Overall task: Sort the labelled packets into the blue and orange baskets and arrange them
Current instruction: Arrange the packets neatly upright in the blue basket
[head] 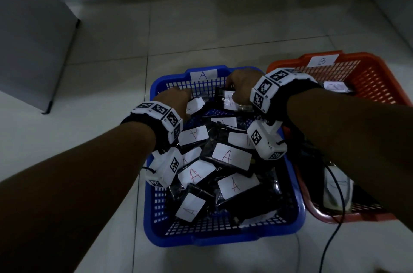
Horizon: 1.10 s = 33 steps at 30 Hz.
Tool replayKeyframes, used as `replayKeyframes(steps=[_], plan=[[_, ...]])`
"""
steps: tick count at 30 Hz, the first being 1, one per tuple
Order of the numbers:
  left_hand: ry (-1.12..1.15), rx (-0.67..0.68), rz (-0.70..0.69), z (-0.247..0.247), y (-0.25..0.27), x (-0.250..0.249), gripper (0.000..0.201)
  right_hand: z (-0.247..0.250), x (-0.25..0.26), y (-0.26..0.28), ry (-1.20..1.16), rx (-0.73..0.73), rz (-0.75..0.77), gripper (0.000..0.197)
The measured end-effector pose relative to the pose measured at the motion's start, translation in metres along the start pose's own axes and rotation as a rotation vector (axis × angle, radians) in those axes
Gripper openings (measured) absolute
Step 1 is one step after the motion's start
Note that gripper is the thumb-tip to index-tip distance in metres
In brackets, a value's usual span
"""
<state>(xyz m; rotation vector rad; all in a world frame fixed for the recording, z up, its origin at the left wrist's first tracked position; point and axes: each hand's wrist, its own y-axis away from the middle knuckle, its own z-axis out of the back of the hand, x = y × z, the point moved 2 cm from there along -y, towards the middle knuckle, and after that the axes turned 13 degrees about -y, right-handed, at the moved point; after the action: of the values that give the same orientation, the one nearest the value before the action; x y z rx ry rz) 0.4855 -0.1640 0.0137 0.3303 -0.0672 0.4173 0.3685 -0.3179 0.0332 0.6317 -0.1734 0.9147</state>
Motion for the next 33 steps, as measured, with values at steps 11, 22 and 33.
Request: replayKeyframes(steps=[11, 22, 33], plan=[[0.023, -0.046, 0.079, 0.006, 0.011, -0.005, 0.041, 0.005, 0.003, 0.006, -0.021, -0.007, -0.006, 0.036], [0.212, -0.152, 0.023, 0.008, 0.017, -0.009, 0.031, 0.003, 0.014, 0.016, -0.028, -0.093, 0.181, 0.027], [0.43, 0.198, -0.086, 0.014, 0.043, -0.009, 0.027, -0.025, 0.009, 0.016, -0.001, 0.256, 0.022, 0.03]])
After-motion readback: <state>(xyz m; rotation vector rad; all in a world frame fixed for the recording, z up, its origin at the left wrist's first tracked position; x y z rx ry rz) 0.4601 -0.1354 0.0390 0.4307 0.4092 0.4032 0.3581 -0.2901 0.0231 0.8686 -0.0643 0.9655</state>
